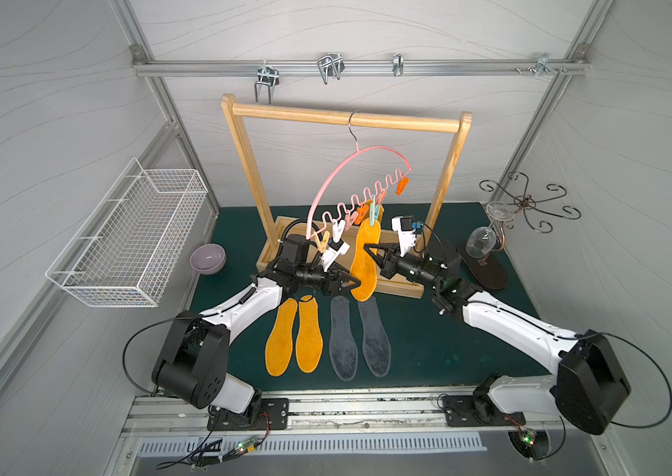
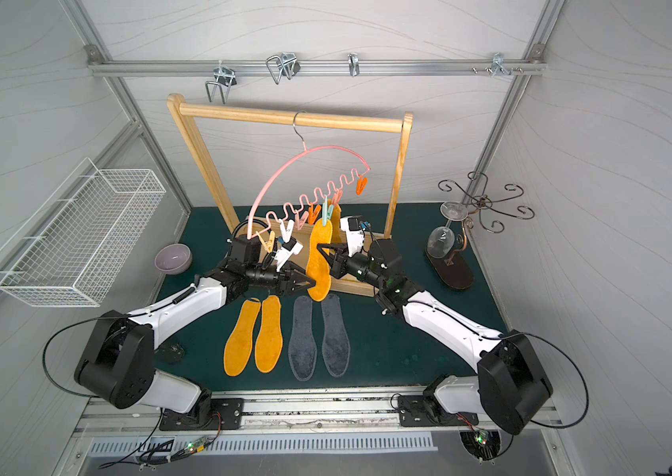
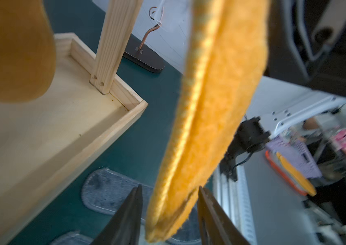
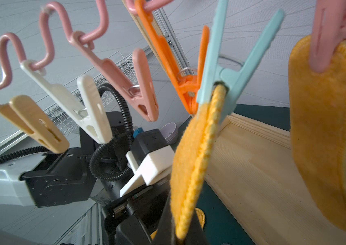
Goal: Take the shoe insoles off the hanger
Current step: Remove the insole from the hanger.
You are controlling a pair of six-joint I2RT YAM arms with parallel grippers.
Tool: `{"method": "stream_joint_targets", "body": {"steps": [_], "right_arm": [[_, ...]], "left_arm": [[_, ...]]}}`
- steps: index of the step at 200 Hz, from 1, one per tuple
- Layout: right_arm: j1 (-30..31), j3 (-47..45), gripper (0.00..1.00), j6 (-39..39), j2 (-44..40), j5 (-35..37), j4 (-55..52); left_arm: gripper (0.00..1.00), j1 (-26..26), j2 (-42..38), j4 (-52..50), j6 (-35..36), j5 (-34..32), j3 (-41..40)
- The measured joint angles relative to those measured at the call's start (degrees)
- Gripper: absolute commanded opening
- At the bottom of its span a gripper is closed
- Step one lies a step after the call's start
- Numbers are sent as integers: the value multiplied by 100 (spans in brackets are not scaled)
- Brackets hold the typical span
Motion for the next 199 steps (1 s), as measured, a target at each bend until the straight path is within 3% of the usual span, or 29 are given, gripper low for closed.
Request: {"method": "stream_joint_targets", "body": {"steps": [42, 114, 136, 199], "right_arm": [[0, -9, 4, -11, -66, 13, -94], [-101, -55, 39, -79, -203, -33, -164], [-323, -48, 41, -68, -210, -181, -166], [-820, 597, 64, -256, -22, -990, -308]], "left_arm": [[9, 4, 0, -74, 173, 258, 33], [8, 7, 0, -306, 452, 553, 55], [8, 7, 0, -343, 527, 651, 55], [7, 11, 0, -514, 673, 723, 55]]}}
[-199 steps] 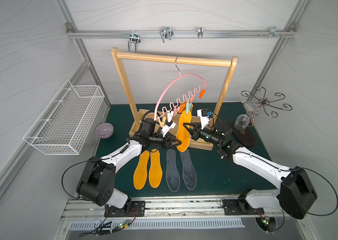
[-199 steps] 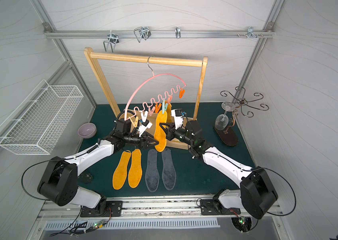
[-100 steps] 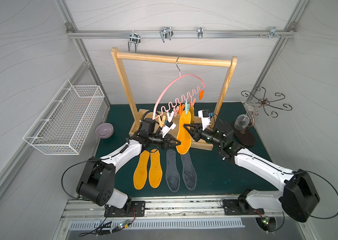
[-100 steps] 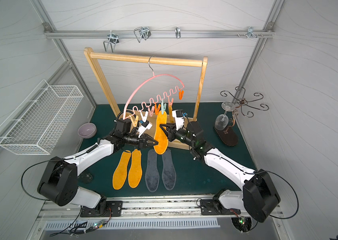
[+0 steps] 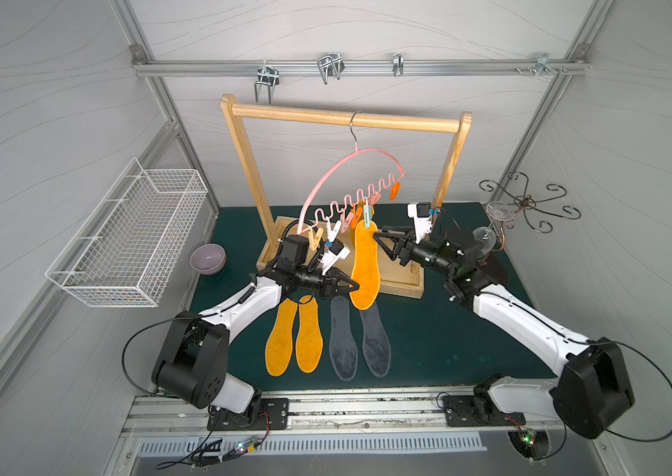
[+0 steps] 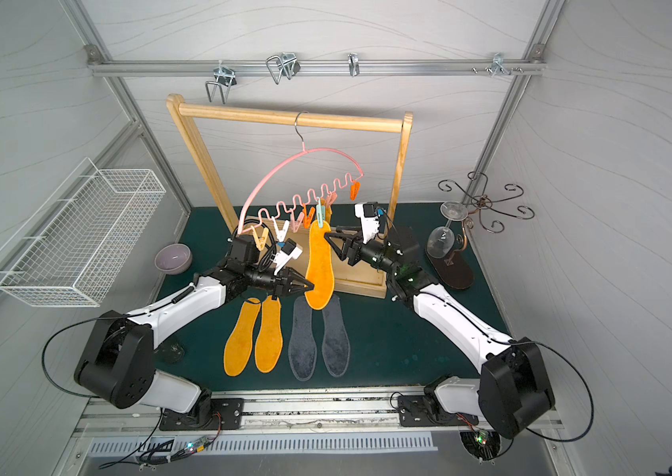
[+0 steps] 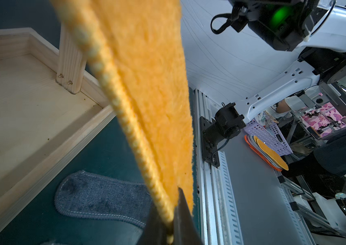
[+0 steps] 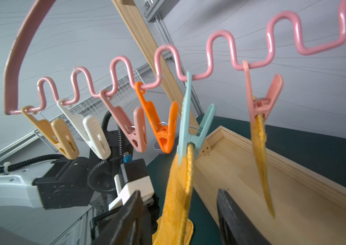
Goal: Take the shoe insoles off the hanger
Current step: Remove the insole from the hanger, then open the clamp at the hanger.
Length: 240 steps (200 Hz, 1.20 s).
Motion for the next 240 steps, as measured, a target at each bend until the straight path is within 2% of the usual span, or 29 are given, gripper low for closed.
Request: {"method": "stream_joint_targets", "body": {"steps": [16, 44, 79, 95, 134, 161, 192, 210, 240], "right_arm": [[-33, 199, 68, -101, 98, -157, -68], [-94, 529, 69, -107, 382, -295, -138], [-144, 1051, 62, 109, 929, -420, -197], [-149, 1207, 55, 258, 1117, -494, -201], [-155, 1355, 27, 603, 1303, -501, -205], [-164, 1432, 18, 765, 1362, -479, -175], [-203, 1488, 19, 883, 1445, -479, -170], [-203, 1493, 33, 946, 1453, -474, -173], [-203, 1482, 40, 1043, 1451, -476, -195]], "left_arm": [[7, 0, 0, -44, 26, 37, 0], [7, 0, 0, -96, 111, 76, 0], [7, 0, 0, -151, 175, 83, 11], [7, 0, 7, -186, 197, 85, 26], [6, 0, 33, -289, 258, 83, 81], [6, -2, 105, -426, 302, 83, 85], [6, -7, 201, -586, 348, 74, 85], [6, -4, 203, -688, 411, 70, 85], [6, -7, 203, -713, 455, 61, 85]]}}
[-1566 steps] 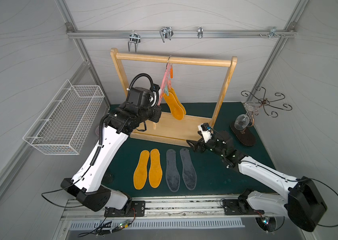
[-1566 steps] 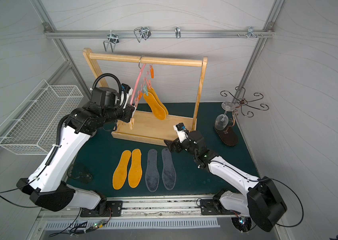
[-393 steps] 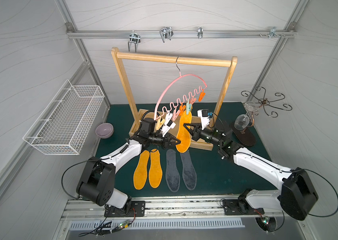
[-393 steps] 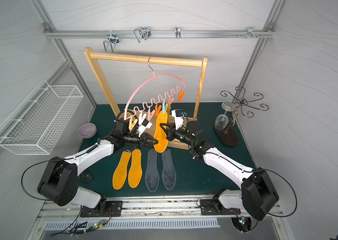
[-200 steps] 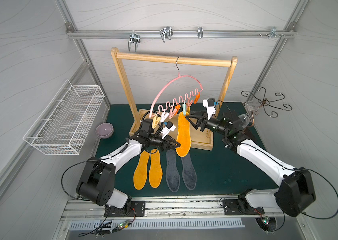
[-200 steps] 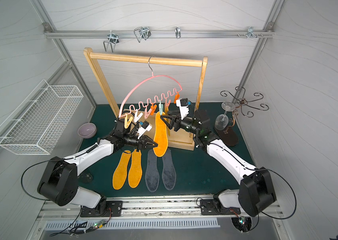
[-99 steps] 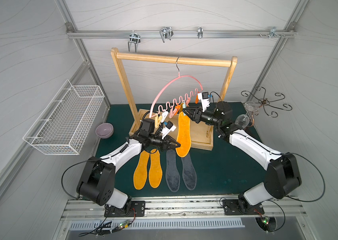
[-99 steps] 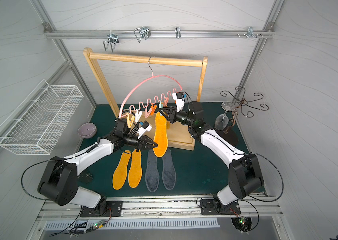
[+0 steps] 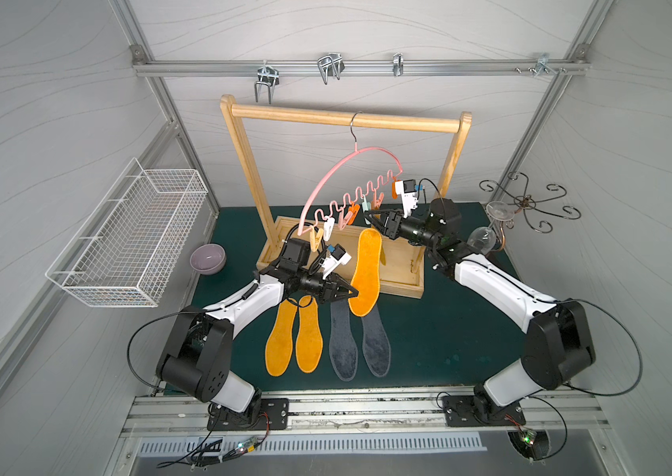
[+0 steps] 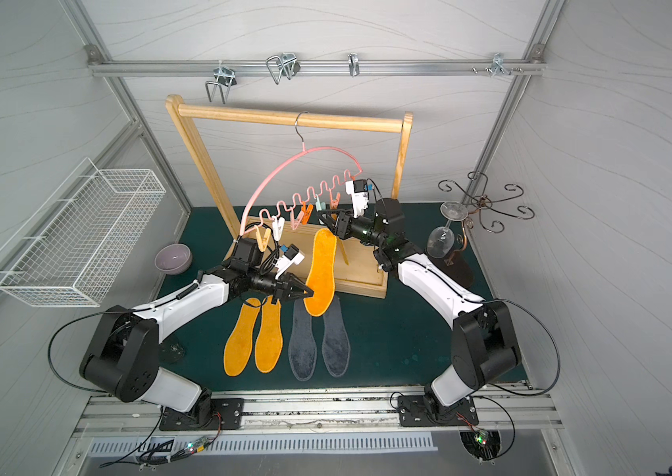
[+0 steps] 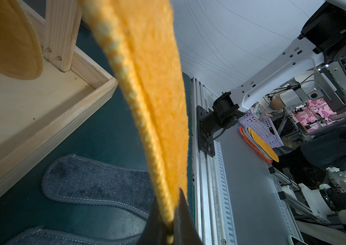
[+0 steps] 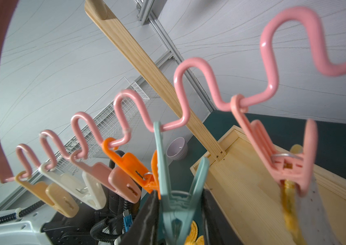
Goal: Take the shoe insoles off the hanger
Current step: Open the clamp at the hanger.
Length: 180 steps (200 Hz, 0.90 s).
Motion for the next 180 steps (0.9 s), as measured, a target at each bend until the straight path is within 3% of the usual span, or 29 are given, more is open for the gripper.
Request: {"method": "stream_joint_targets", "body": {"steps": [105, 180], "right_arm": [[103, -1582, 57, 24, -1231, 291, 37], [605, -2575, 62, -715, -2376, 509, -656]], "left_arm": [[6, 0, -4, 28, -7, -7, -48], [6, 0, -24, 22, 26, -4, -76]]}}
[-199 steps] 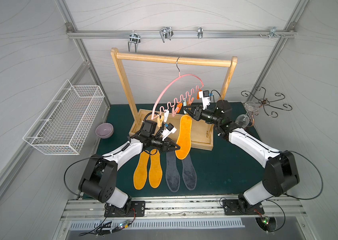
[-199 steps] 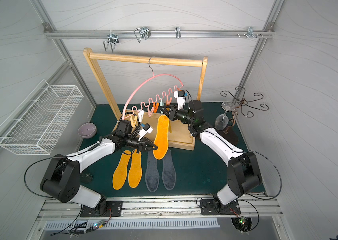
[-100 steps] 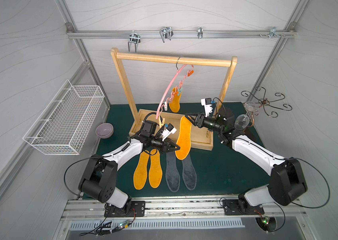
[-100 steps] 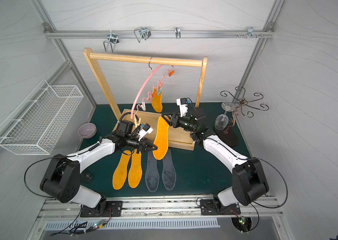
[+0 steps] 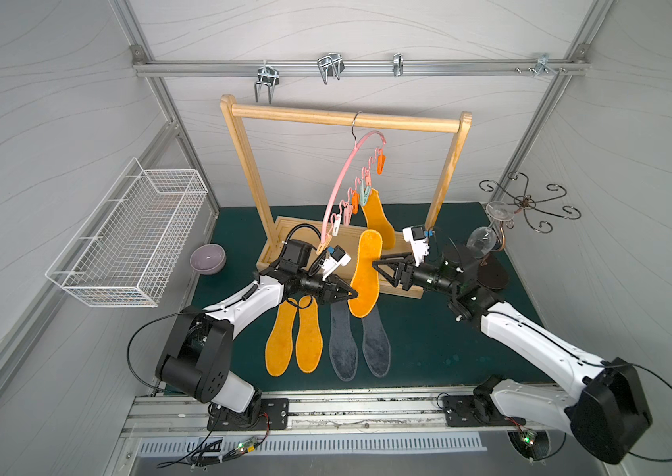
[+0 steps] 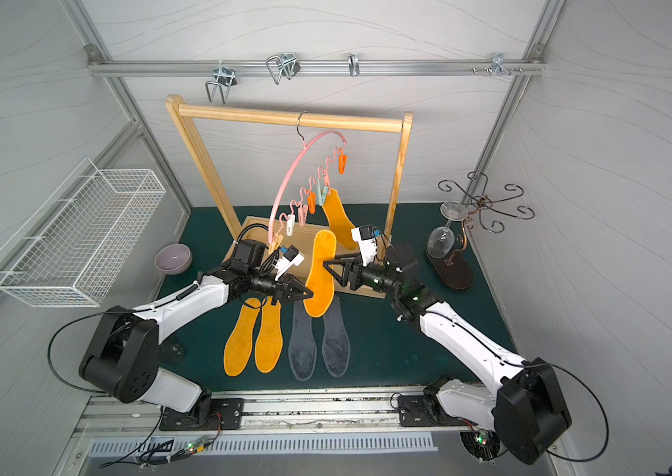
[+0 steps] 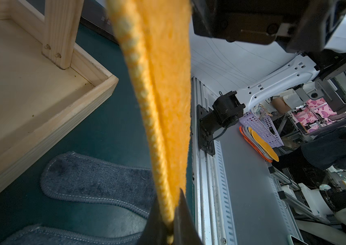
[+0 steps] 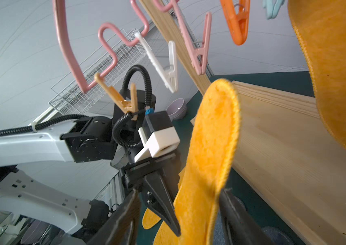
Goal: Take the shoe insoles off the hanger
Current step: Open the clamp at the hanger, then move the clothesline to the center of the board.
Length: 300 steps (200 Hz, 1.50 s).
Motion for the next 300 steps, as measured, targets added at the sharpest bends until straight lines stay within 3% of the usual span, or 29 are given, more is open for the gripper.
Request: {"method": "stream_joint_targets", "body": {"steps": [85, 177, 204, 230, 262, 300], "right_arm": [[247, -540, 63, 225, -42, 483, -46], [358, -640, 16, 780, 533, 238, 960], [363, -629, 0, 802, 577, 199, 951], [363, -431, 0, 612, 579, 208, 398], [328, 313, 0, 234, 579, 343, -1259], [262, 953, 0, 63, 562, 514, -3003]], "left_arm": [[6, 0, -26, -4, 120, 17, 0], [10, 2, -33, -208, 295, 26, 0], [21, 2, -33, -278, 350, 15, 0], [34, 4, -33, -304, 372, -35, 0], [54, 87, -33, -302, 413, -188, 0], [60, 302, -33, -337, 667, -538, -66]]}}
